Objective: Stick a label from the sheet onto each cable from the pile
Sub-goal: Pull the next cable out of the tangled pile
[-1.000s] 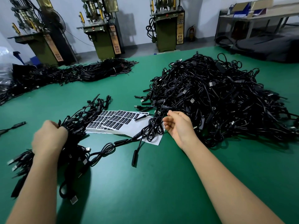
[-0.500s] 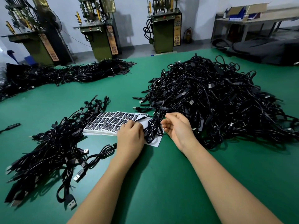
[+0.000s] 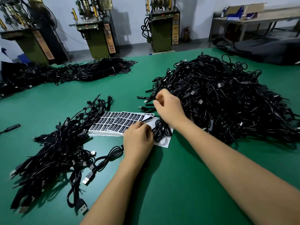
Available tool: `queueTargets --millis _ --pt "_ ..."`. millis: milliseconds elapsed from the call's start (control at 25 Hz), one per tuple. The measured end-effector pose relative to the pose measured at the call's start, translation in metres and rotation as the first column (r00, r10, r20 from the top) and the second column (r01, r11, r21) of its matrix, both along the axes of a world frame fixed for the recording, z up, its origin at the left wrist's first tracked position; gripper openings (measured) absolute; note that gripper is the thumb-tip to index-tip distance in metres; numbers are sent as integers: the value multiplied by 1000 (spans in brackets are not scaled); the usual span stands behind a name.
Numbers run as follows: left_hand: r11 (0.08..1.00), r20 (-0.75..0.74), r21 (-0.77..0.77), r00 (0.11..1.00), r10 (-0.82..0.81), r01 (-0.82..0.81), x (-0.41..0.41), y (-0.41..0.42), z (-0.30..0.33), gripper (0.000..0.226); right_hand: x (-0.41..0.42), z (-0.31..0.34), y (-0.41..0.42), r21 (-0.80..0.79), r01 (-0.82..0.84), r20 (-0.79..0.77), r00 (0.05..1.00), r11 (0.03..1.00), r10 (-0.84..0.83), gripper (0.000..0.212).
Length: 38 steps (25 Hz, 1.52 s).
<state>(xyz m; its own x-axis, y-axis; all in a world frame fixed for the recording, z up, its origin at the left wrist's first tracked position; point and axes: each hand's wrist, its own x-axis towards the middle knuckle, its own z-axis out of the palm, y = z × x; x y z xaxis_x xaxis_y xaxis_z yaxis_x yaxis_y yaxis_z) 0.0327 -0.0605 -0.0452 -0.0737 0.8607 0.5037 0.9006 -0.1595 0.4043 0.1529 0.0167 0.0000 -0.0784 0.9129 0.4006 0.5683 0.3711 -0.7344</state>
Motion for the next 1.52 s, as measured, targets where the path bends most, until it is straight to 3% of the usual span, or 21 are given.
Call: queueTargets --millis 80,160,240,320,520,640,720,800,840,880,960,1080,1160,1200,1280,1360,1440,1520 --pt "1000 -28 9 999 20 -19 1 -1 0 13 -18 11 24 38 -73 358 932 997 55 16" --pt "999 -53 -3 998 46 -46 1 -2 -1 14 -30 9 40 -17 -117 692 715 993 96 27" --pt "998 -60 -17 996 61 -62 1 -1 -1 14 -34 1 45 -96 -91 870 477 991 128 41" --pt "997 -67 -30 995 71 -73 1 -1 -1 14 -33 -7 47 -90 -38 901 423 995 97 47" --pt "996 -69 -40 995 78 -81 2 -1 -1 14 -25 -9 50 7 -57 881 473 998 21 39" --pt "996 -67 -31 995 79 -81 1 -1 -1 13 -19 -4 48 25 -43 794 608 999 6 29" --pt "996 -66 -33 995 77 -79 1 -1 -2 13 -15 5 43 86 -19 596 802 996 -36 17" --pt "997 -67 -35 995 72 -74 1 -1 -3 14 -7 17 38 54 18 178 984 998 -27 10" --pt "997 -65 -32 995 72 -74 1 -1 -3 14 -2 23 35 -4 23 -80 997 1000 -23 9" --pt "996 -63 -30 995 78 -80 1 -1 -2 14 5 29 31 -60 13 -309 951 998 -31 8" --pt "995 -68 -39 994 88 -90 1 -2 -2 15 19 37 19 -113 -51 -626 779 992 -31 10" --pt "996 -61 -42 995 80 -82 -1 -1 -2 16 35 42 -2 -33 -128 -852 522 991 40 14" --pt "997 -50 -37 996 73 -75 -2 -2 -2 15 39 42 -15 21 -130 -864 496 991 84 13" --pt "997 -44 -35 996 73 -75 -1 -2 -2 15 38 40 -20 25 -126 -825 557 992 92 14" --pt "997 -12 -18 997 73 -73 0 -2 -1 13 31 30 -32 26 -91 -633 769 995 87 19" --pt "998 58 55 998 25 -28 0 -2 -1 12 20 11 -44 143 -2 -348 936 990 52 24" --pt "989 158 139 985 -69 47 -1 -4 1 18 9 -11 -56 334 -5 -150 987 942 59 21" --pt "984 292 151 947 -133 91 -4 -4 0 22 1 -29 -64 412 -74 -36 995 908 97 18"
